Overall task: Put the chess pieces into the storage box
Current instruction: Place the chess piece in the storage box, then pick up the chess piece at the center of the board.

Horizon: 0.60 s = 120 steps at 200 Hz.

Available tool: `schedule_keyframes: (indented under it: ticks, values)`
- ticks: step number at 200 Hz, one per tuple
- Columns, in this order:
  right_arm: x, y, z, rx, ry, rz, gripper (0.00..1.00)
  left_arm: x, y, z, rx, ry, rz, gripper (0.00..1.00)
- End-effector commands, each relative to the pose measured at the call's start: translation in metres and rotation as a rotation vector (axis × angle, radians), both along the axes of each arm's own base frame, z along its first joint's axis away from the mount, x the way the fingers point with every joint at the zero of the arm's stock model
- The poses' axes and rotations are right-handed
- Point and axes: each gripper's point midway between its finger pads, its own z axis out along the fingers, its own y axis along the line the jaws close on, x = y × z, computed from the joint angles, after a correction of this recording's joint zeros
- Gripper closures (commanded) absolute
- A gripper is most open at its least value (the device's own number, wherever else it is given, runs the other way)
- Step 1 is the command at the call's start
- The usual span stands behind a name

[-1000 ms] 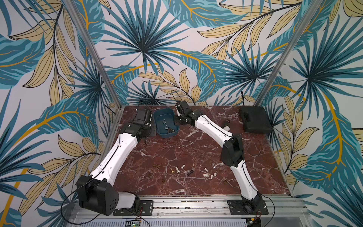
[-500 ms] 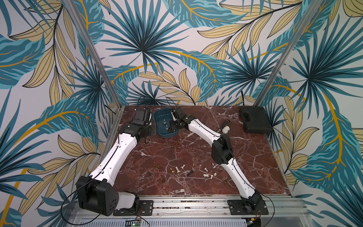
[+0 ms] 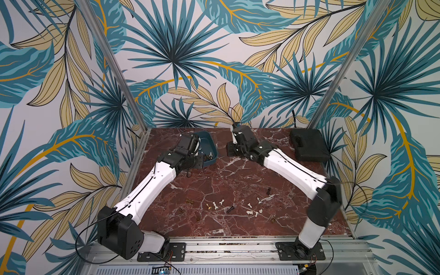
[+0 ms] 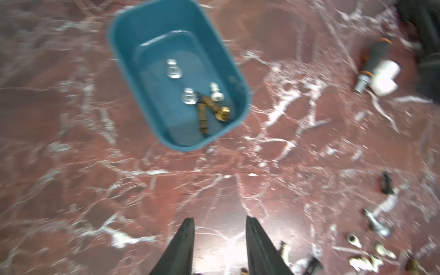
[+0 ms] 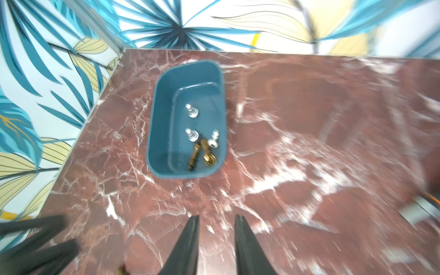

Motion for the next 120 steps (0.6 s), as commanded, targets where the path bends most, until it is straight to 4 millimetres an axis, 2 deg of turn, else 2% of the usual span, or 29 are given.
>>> schedule_keyframes:
  ticks: [1, 25, 54, 83, 120]
  values:
    - [-0.042, -0.075, -0.071, -0.123, 0.144, -0.194, 0.67, 0.004, -0.033, -0.002, -0.036, -0.003, -0.034, 0.6]
    - [-0.092, -0.121, -0.103, -0.173, 0.229, -0.271, 0.65, 0.007, -0.061, -0.013, -0.063, 0.03, -0.085, 0.6]
    - [-0.126, -0.149, -0.137, -0.172, 0.308, -0.349, 0.65, 0.01, -0.089, -0.009, -0.105, 0.033, -0.181, 0.6]
    - [-0.139, -0.163, -0.168, -0.186, 0.392, -0.413, 0.65, 0.013, -0.093, 0.001, -0.096, 0.005, -0.217, 0.6]
    - [-0.135, -0.168, -0.192, -0.232, 0.455, -0.431, 0.65, 0.015, -0.079, 0.007, -0.008, -0.027, -0.209, 0.6]
